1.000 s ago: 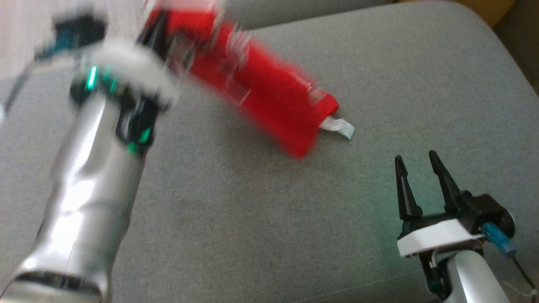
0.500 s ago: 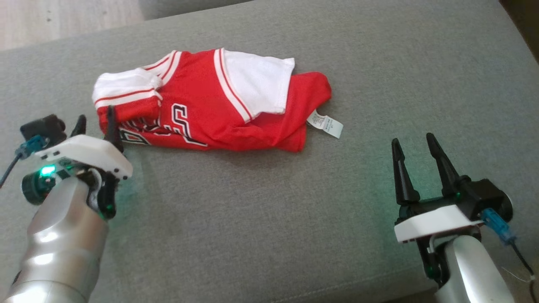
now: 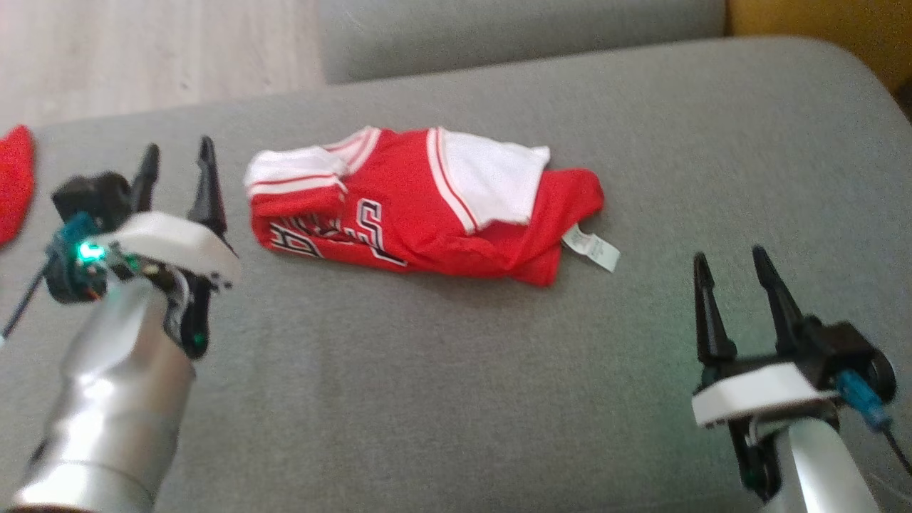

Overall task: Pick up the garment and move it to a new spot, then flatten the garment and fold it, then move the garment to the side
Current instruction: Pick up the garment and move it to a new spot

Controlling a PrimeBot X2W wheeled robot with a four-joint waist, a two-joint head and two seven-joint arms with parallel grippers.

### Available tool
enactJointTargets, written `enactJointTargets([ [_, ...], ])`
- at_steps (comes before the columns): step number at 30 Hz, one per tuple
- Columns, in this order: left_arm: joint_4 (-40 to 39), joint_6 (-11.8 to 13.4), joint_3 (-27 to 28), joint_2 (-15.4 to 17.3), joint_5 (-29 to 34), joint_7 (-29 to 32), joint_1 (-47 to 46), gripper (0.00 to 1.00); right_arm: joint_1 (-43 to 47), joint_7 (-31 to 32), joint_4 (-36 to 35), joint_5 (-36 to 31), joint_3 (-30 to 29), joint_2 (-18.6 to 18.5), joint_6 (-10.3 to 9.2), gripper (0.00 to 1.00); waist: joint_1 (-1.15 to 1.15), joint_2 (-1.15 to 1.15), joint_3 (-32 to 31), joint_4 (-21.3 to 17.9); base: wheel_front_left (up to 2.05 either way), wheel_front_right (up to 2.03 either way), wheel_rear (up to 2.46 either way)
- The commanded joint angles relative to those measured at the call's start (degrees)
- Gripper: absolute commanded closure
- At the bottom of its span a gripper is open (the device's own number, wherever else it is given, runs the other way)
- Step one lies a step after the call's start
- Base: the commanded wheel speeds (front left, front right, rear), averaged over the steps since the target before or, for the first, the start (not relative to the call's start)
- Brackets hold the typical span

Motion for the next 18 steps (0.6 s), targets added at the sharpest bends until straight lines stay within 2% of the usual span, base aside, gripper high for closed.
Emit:
enactJointTargets([
  [1,-2.4,0.1,1.3,1.6,0.4,-1.4,1.1,0.00,0.7,-0.8,-1.4,-0.6,0.4,-0.2,0.43,0.00,0.00,0.00,-4.2,3.5,0.00,0.00,0.00],
  [6,-5.4,1.3,1.2,0.7,1.0,-2.4,7.5,0.00,2.4,-0.8,-1.6,-1.2,-0.2,-0.2,0.43,0.00,0.00,0.00,-6.4,5.6,0.00,0.00,0.00],
  [9,-8.8,2.9,2.0,0.3,1.5,-2.6,13.3,0.00,3.6,-0.8,-1.8,-1.4,-0.6,-0.2,0.43,0.00,0.00,0.00,-7.5,6.7,0.00,0.00,0.00],
  [18,-26.5,8.7,6.0,0.1,6.4,-2.7,32.5,0.00,7.2,-0.8,-2.6,-0.7,0.3,-0.2,0.43,0.00,0.00,0.00,-9.0,7.5,0.00,0.00,0.00],
])
